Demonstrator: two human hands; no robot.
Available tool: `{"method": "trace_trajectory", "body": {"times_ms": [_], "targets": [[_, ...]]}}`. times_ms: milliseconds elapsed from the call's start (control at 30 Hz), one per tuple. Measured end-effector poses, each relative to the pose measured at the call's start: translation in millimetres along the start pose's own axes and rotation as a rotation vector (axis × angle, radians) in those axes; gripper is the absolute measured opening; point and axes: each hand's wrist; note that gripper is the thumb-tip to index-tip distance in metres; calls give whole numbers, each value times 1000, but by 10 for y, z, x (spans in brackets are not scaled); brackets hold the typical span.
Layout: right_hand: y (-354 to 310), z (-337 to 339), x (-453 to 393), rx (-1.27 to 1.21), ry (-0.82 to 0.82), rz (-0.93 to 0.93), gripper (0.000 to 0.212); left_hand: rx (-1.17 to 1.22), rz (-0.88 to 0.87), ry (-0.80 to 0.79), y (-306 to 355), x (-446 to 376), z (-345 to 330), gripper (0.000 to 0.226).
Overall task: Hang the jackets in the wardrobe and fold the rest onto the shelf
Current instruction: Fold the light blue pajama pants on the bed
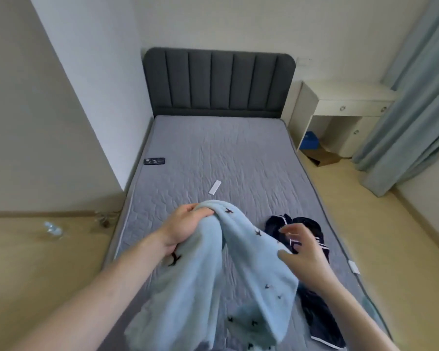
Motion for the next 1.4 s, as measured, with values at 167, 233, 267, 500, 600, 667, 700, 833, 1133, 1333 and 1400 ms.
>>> {"method": "trace_trajectory", "body": {"times_ms": [167,233,267,500,600,667,700,833,1133,1333,1400], "targets": [[-454,-879,454,-69,-609,136,90,337,313,169,-68,139,-71,34],[-466,-864,425,-82,-649,87,102,493,404,229,-108,137,37,46],[-440,-814,412,-93,-720,65,104,560,428,251,-118,129,104,48],[-390,-1166,478,-179,-596,122,59,914,365,236,-216,63,170,28],[-441,-1247,406,-275,-343,-6,7,819,258,185,-280,138,128,27],[-440,-1133,313,-392,-273,-45,8,551,174,200,-349,236,168,20],[-440,-1058,270,-424,-259,-39,8,404,141,200,-398,296,208,17],[-467,-817,149,-421,-270,15,8,-8,36,-62,-699,505,239,42],[-461,-673,143,-375,-219,3,15,-542,-50,-66,-1335,508,-54,30],[-33,-283,63,183,94,15,17,-347,-132,265,-1135,303,311,17],[72,-247,70,303,112,15,25,-345,-177,210,-1021,303,407,19]]}}
Point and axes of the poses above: each hand's wrist, its own x-axis away from the middle knuckle, its own z-axis out of the back of the hand, y = z × x
